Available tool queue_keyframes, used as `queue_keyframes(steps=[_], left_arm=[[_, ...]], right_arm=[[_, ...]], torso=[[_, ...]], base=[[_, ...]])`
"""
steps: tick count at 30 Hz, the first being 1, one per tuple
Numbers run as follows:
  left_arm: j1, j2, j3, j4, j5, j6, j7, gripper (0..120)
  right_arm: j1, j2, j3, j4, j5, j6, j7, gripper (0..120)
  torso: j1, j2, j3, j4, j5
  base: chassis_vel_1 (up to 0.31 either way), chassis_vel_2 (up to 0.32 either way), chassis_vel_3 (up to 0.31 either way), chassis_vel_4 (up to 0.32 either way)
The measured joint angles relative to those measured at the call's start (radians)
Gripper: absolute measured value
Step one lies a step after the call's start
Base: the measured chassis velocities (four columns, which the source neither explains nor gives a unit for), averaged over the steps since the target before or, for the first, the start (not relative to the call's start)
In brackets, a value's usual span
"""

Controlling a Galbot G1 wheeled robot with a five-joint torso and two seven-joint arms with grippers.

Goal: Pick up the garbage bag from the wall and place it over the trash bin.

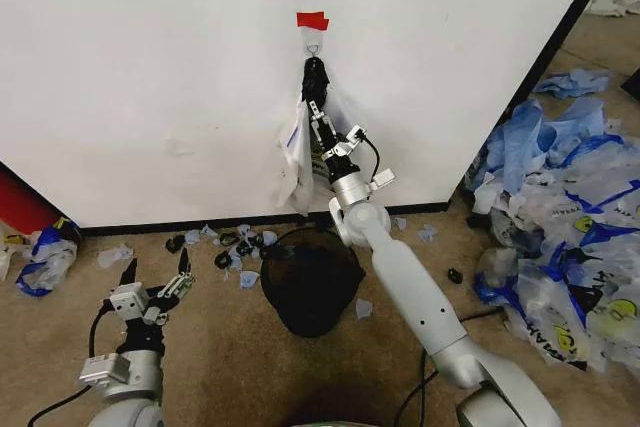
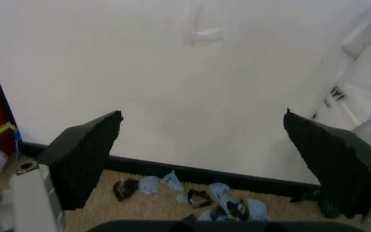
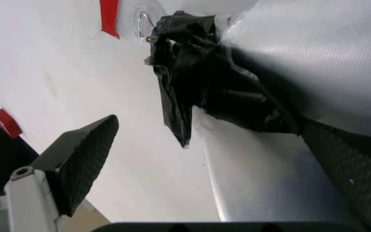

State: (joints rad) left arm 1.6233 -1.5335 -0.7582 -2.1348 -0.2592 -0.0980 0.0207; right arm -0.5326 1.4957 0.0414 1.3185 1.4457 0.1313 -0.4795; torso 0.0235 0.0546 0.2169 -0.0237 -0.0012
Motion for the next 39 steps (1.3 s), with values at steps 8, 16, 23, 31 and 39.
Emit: queue_keyframes(steps=[8, 16, 23, 31, 39], left_arm=[[-0.003, 0.0, 0.002, 0.015, 0.001, -0.009, 0.0, 99], [-0.005, 0.001, 0.003, 0.021, 0.001, -0.011, -0.002, 99], [-0.007, -0.004, 0.008, 0.026, 0.005, -0.014, -0.002, 99], [-0.002, -0.007, 0.008, 0.026, 0.008, -0.018, -0.002, 99], [-0.002, -0.011, 0.008, 0.03, 0.009, -0.024, -0.003, 99]], right_arm=[[0.006, 0.003, 0.009, -0.016, -0.007, 0.005, -0.031, 100], [-0.002, 0.001, 0.019, -0.01, -0.014, 0.009, -0.06, 99], [0.0, -0.002, 0.019, -0.019, -0.015, 0.01, -0.066, 99], [0.019, 0.006, 0.019, -0.044, -0.02, 0.012, -0.069, 89], [0.015, 0.007, 0.018, -0.041, -0.023, 0.017, -0.066, 59]], torso=[[0.0, 0.0, 0.0, 0.0001, 0.0], [0.0, 0.0, 0.0, 0.0, 0.0], [0.0, 0.0, 0.0, 0.0, 0.0], [0.0, 0.0, 0.0, 0.0001, 0.0], [0.0, 0.0, 0.0, 0.0, 0.0]], base=[[0.0, 0.0, 0.0, 0.0], [0.0, 0.0, 0.0, 0.0], [0.0, 0.0, 0.0, 0.0], [0.0, 0.0, 0.0, 0.0], [0.0, 0.0, 0.0, 0.0]])
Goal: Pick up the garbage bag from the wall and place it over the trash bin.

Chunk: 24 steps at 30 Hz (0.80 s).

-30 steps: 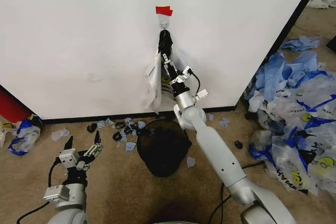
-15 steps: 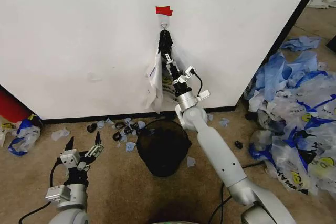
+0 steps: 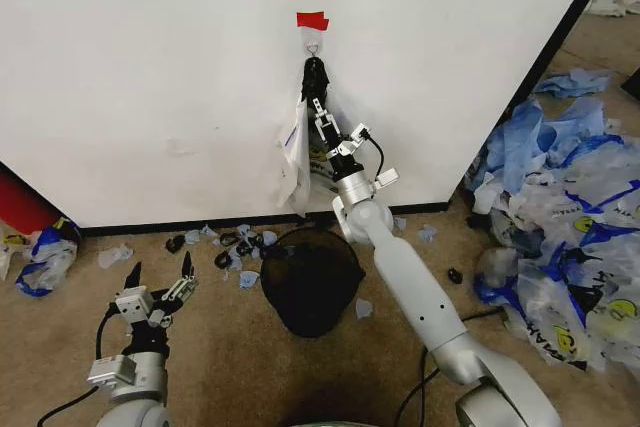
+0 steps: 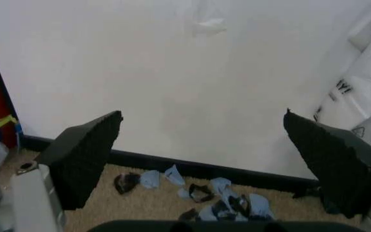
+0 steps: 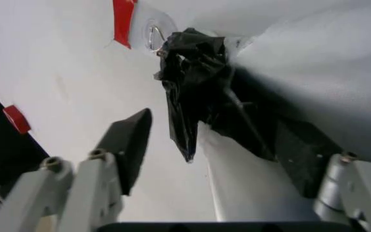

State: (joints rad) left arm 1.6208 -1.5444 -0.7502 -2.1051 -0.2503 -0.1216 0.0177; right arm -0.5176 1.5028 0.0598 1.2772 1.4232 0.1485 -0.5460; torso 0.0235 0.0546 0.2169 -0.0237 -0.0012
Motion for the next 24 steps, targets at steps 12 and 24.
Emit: queue_keyframes(steps=[12, 24], left_arm=[[0.015, -0.005, -0.002, -0.01, 0.003, -0.011, 0.0, 99], [0.009, -0.009, 0.0, -0.004, 0.003, -0.014, 0.0, 99]], right_arm=[[0.012, 0.005, 0.003, -0.024, -0.004, 0.005, -0.001, 25], [0.004, 0.007, 0.003, -0.028, -0.01, 0.014, -0.002, 0]], torso=[[0.0, 0.0, 0.0, 0.0001, 0.0], [0.0, 0.0, 0.0, 0.0001, 0.0]], base=[[0.0, 0.0, 0.0, 0.0], [0.0, 0.0, 0.0, 0.0]])
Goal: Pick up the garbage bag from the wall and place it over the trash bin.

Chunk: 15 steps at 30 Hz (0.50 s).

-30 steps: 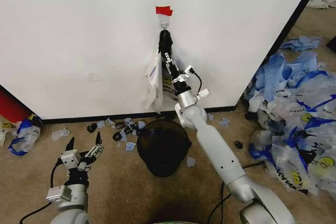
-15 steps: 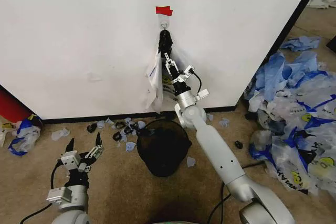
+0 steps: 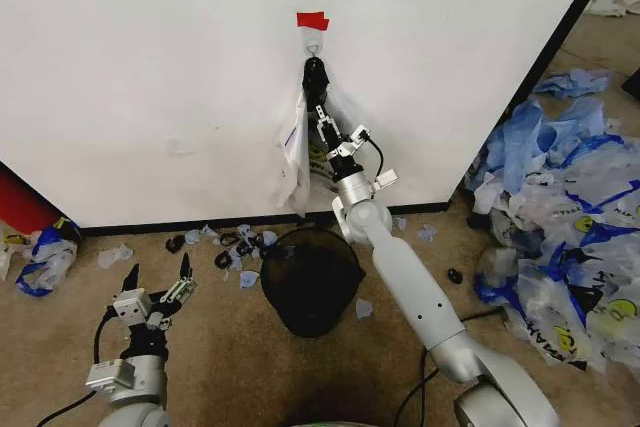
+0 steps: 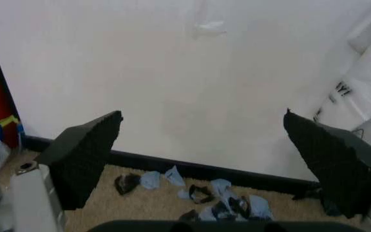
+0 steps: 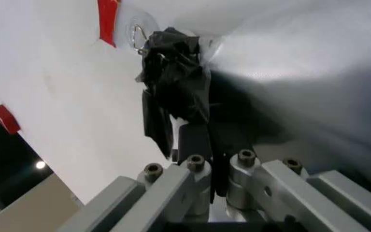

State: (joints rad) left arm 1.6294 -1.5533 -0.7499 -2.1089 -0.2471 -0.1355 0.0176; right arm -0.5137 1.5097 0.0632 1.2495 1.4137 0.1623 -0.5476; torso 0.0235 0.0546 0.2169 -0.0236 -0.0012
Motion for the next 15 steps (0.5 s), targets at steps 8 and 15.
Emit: queue_keyframes(steps=[8, 15], left_arm=[[-0.004, -0.004, 0.005, 0.011, 0.007, -0.004, 0.001, 99], [0.003, -0.001, -0.001, 0.006, 0.004, -0.007, 0.0, 99]], right_arm=[[-0.004, -0.004, 0.002, -0.002, -0.005, 0.001, -0.006, 1], [-0.013, -0.009, -0.004, 0.014, -0.002, 0.005, -0.003, 0]], torso=[[0.0, 0.0, 0.0, 0.0, 0.0], [0.0, 0.0, 0.0, 0.0001, 0.0]], base=[[0.0, 0.0, 0.0, 0.0], [0.0, 0.0, 0.0, 0.0]])
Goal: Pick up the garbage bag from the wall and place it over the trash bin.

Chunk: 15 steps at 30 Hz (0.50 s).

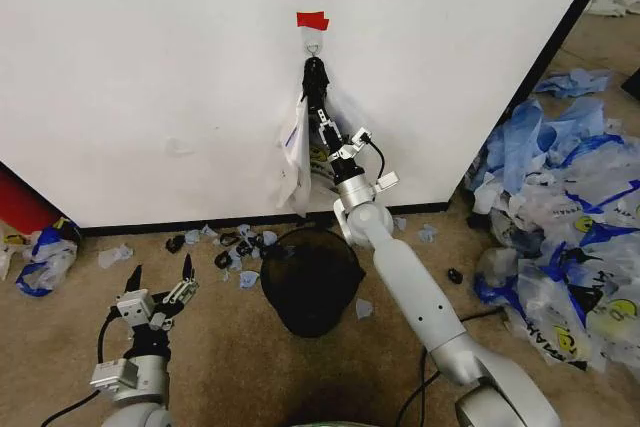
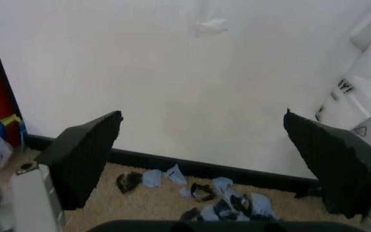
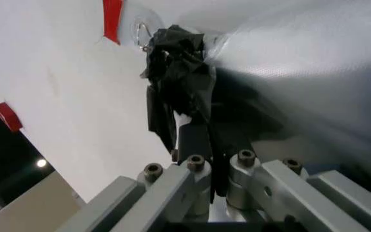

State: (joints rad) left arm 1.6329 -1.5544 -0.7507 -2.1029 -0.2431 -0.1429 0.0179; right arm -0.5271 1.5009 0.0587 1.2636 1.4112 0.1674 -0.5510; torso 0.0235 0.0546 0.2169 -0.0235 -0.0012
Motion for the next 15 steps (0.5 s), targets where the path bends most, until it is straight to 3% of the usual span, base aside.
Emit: queue_keyframes(steps=[15], left_arm=[[-0.023, 0.015, 0.001, 0.018, -0.006, 0.002, -0.003, 99]], right_arm=[[-0.1, -0.118, -0.015, 0.17, 0.031, -0.003, 0.048, 0]], torso=[[0.0, 0.0, 0.0, -0.0002, 0.0001]], base=[[0.0, 0.0, 0.0, 0.0]])
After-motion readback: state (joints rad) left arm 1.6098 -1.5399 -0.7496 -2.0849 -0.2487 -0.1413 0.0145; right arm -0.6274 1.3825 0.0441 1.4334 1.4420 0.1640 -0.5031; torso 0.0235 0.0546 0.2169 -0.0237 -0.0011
